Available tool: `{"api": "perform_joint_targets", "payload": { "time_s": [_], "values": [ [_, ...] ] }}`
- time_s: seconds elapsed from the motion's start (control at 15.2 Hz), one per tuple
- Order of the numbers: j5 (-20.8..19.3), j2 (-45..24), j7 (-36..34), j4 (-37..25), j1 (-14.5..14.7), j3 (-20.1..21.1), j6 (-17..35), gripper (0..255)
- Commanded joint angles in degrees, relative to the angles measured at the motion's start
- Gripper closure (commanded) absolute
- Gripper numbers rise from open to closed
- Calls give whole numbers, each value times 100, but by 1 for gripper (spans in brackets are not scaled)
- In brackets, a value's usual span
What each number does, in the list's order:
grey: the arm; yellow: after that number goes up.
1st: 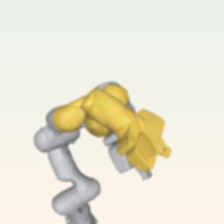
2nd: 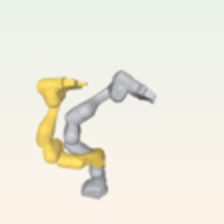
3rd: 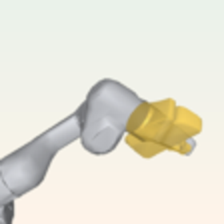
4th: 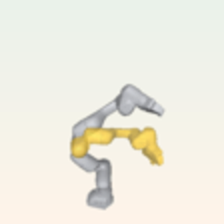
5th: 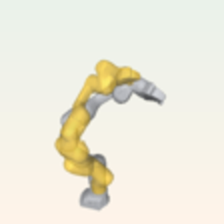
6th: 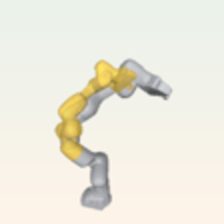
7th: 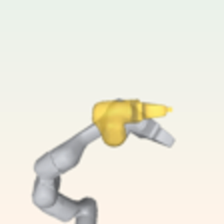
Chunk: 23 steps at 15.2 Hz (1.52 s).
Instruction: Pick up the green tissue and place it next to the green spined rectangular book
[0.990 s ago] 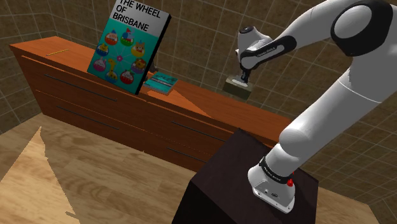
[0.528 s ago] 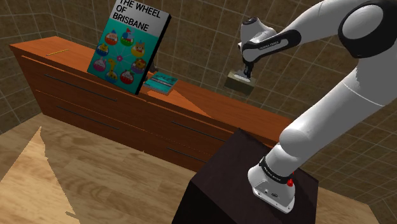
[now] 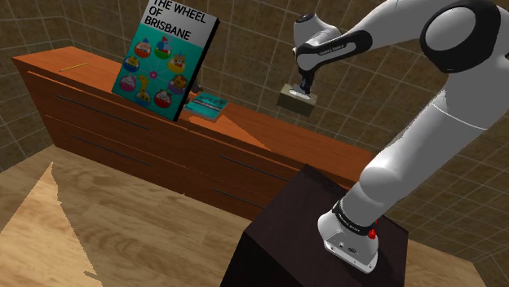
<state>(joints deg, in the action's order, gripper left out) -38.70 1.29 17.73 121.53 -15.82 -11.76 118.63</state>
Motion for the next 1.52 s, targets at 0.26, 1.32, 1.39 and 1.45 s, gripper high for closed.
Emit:
{"api": "perform_joint_targets", "payload": {
  "time_s": [0.26, 1.32, 1.39, 1.45],
  "values": [
    [318, -839, -300, -1091, 346, 334, -538, 255],
    [865, -3994, -471, -5890, 1185, 815, -2636, 255],
    [889, -4275, -424, -6358, 1231, 817, -2827, 255],
    [887, -4270, -461, -6277, 1228, 818, -2761, 255]
  ]
}}
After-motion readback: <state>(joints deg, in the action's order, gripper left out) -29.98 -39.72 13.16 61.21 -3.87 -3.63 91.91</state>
